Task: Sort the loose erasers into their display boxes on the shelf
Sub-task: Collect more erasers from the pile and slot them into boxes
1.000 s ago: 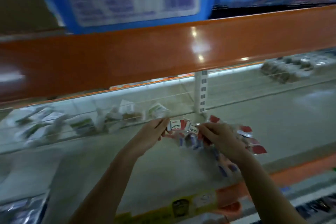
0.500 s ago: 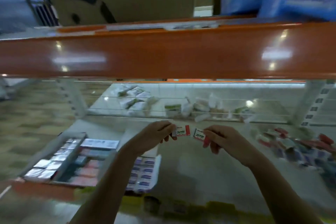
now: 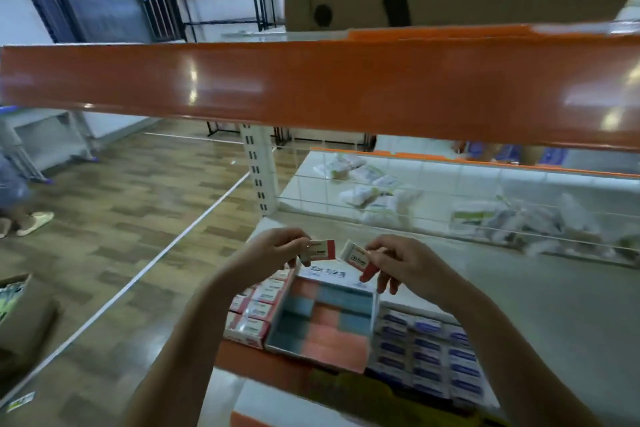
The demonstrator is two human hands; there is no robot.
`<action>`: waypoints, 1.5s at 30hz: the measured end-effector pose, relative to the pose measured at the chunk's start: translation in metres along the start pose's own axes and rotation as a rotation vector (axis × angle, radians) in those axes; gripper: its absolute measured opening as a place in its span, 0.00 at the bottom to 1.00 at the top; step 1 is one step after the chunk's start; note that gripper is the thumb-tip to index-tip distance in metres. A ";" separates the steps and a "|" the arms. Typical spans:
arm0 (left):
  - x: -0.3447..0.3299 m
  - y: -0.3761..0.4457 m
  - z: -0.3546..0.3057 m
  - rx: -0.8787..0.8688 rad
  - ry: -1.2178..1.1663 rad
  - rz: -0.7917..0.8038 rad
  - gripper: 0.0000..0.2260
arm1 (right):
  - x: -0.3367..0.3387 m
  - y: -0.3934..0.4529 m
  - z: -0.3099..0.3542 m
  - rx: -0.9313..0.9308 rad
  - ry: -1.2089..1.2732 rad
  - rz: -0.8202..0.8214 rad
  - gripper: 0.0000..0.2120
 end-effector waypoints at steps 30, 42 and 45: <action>0.097 -0.054 0.121 0.171 -0.039 -0.173 0.11 | -0.152 0.116 0.034 -0.024 -0.502 0.227 0.12; 0.089 -0.049 0.118 0.146 -0.059 -0.118 0.11 | -0.155 0.116 0.035 -0.026 -0.592 0.283 0.12; 0.086 -0.047 0.117 0.139 -0.089 -0.133 0.11 | -0.159 0.117 0.032 -0.040 -0.600 0.274 0.12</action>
Point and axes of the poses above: each hand's wrist, its own y-axis towards the middle knuckle, its own x-axis out of the back of the hand, z = x × y, the point moved 2 cm from there along y, towards the middle knuckle, and after that the axes turned 1 degree about y, right-handed, at the moved point
